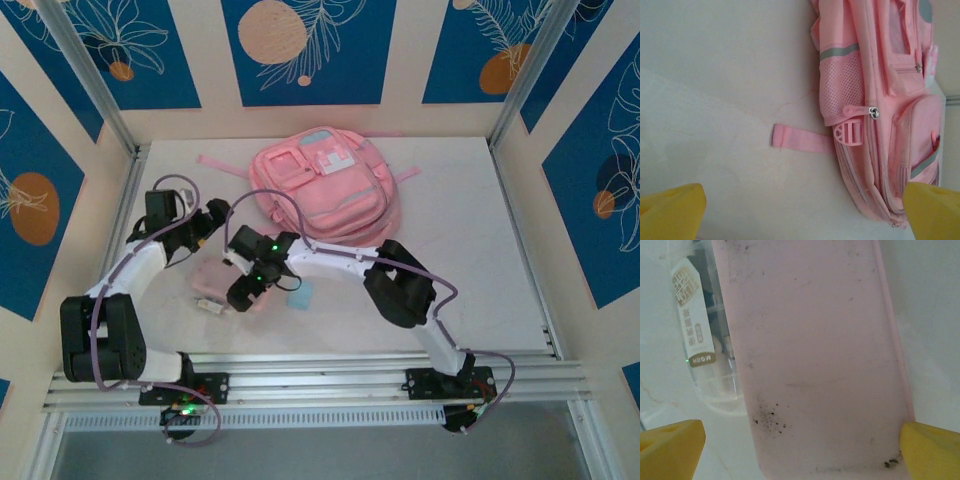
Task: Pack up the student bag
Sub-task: Move the pencil case to the center of the table.
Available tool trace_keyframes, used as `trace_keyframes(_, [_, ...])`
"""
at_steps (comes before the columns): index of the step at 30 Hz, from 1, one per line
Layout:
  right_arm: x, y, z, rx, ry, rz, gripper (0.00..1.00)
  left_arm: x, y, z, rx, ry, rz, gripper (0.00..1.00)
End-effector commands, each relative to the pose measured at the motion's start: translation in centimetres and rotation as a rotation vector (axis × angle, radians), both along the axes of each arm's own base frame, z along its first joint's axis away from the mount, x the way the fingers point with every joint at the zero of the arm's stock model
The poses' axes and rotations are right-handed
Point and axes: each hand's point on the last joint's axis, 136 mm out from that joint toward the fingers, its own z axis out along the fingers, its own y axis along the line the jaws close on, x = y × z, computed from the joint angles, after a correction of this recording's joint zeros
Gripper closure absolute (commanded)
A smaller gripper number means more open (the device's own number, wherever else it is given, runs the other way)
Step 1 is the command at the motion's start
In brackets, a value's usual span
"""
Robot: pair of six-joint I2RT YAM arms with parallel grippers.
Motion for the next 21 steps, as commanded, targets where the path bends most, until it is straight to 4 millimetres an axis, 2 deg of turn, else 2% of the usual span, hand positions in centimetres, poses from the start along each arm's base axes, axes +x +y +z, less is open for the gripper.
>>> trace_keyframes(1, [-0.3, 0.3, -1.3, -0.079, -0.07, 0.09, 0.01, 0.5, 0.5, 1.4, -0.022, -0.052, 0.015, 0.0])
trace_keyframes(4, [0.4, 0.5, -2.1, -0.117, -0.106, 0.106, 0.01, 0.5, 0.7, 1.2, -0.022, -0.05, 0.02, 0.0])
trace_keyframes(9, [1.7, -0.3, -2.9, -0.192, -0.194, 0.104, 0.01, 0.5, 0.9, 1.2, -0.018, -0.053, 0.026, 0.0])
trace_keyframes(14, [3.3, -2.5, -4.0, -0.281, -0.224, 0.051, 0.01, 0.5, 1.0, 1.2, -0.016, -0.056, 0.029, 0.0])
trace_keyframes(21, [2.7, -5.5, -3.6, -0.294, -0.174, -0.016, 0.0, 0.5, 0.9, 1.0, -0.027, -0.055, 0.027, 0.0])
